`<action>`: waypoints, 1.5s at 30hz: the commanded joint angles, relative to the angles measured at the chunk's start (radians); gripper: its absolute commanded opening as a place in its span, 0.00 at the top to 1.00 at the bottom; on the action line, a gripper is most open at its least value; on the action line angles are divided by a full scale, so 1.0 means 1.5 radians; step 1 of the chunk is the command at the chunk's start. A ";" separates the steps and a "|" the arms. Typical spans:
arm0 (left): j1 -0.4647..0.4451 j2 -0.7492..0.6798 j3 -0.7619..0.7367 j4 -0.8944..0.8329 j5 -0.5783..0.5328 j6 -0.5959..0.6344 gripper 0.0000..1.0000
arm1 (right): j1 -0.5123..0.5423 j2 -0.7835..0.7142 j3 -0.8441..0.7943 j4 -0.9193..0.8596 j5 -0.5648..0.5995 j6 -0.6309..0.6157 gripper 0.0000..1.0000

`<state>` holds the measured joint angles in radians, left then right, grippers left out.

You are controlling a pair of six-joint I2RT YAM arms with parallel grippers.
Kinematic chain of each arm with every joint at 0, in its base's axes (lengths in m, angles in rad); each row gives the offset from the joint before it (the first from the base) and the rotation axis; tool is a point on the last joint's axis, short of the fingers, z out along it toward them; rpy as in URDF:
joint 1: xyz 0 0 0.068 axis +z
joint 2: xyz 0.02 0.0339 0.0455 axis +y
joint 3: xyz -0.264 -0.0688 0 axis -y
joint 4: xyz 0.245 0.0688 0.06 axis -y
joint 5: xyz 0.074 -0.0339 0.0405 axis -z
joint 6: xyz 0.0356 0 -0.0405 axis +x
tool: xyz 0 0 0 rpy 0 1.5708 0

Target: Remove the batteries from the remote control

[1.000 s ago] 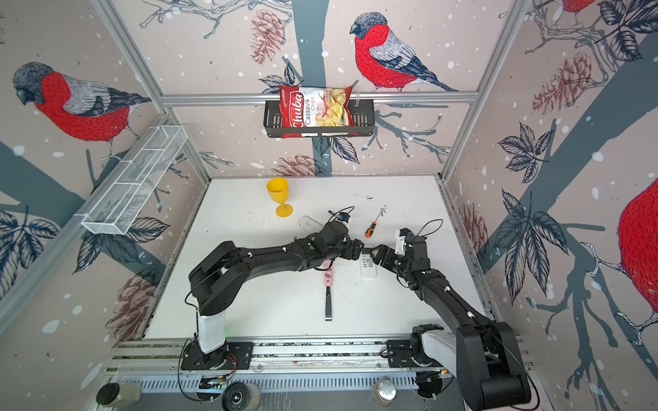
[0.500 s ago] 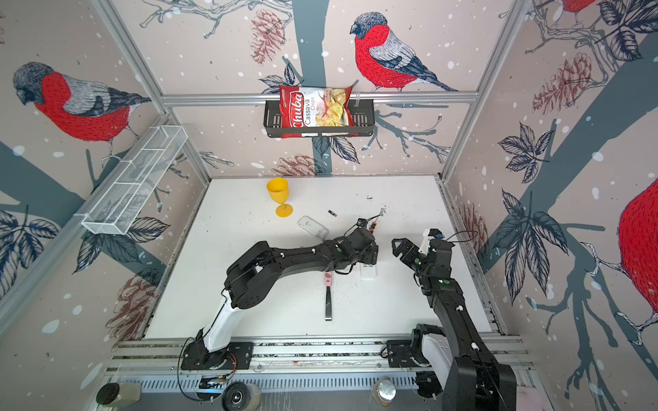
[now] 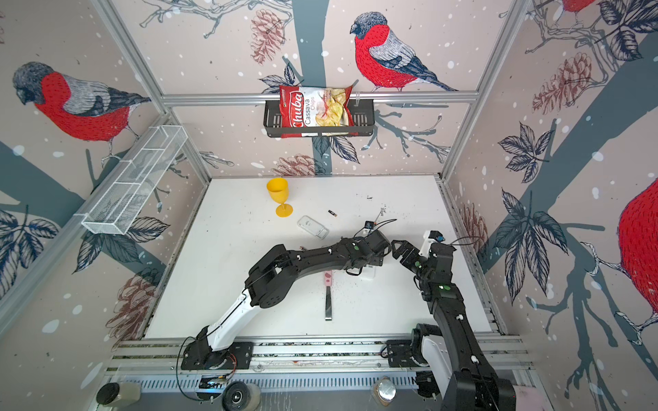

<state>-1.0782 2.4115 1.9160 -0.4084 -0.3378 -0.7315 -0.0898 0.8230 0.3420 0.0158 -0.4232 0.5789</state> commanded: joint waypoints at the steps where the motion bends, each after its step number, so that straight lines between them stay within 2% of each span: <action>1: -0.001 0.012 0.014 -0.054 -0.015 -0.011 0.21 | 0.001 -0.007 -0.002 0.008 -0.020 0.004 0.04; 11: -0.005 0.055 0.090 -0.109 -0.026 0.001 0.38 | 0.000 -0.031 -0.006 0.001 -0.023 0.004 0.03; 21: -0.009 0.082 0.121 -0.164 -0.050 0.006 0.37 | -0.004 -0.043 -0.008 0.001 -0.025 0.005 0.03; 25: -0.009 0.085 0.127 -0.172 -0.055 0.006 0.30 | -0.004 -0.044 -0.008 0.001 -0.026 0.005 0.03; 28: -0.010 0.089 0.135 -0.180 -0.059 0.009 0.30 | -0.005 -0.045 -0.008 -0.001 -0.026 0.005 0.03; 36: -0.011 0.092 0.147 -0.184 -0.055 0.015 0.46 | -0.006 -0.048 -0.008 -0.002 -0.024 0.003 0.03; 42: -0.011 0.049 0.123 -0.157 -0.038 0.035 0.47 | -0.009 -0.046 -0.018 0.021 -0.050 0.002 0.00; 45: -0.011 0.013 0.104 -0.154 -0.053 0.040 0.49 | -0.012 -0.049 -0.018 0.030 -0.062 -0.005 0.00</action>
<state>-1.0924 2.4748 2.0823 -0.6209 -0.4107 -0.6975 -0.1051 0.7536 0.3145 0.0074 -0.4797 0.5819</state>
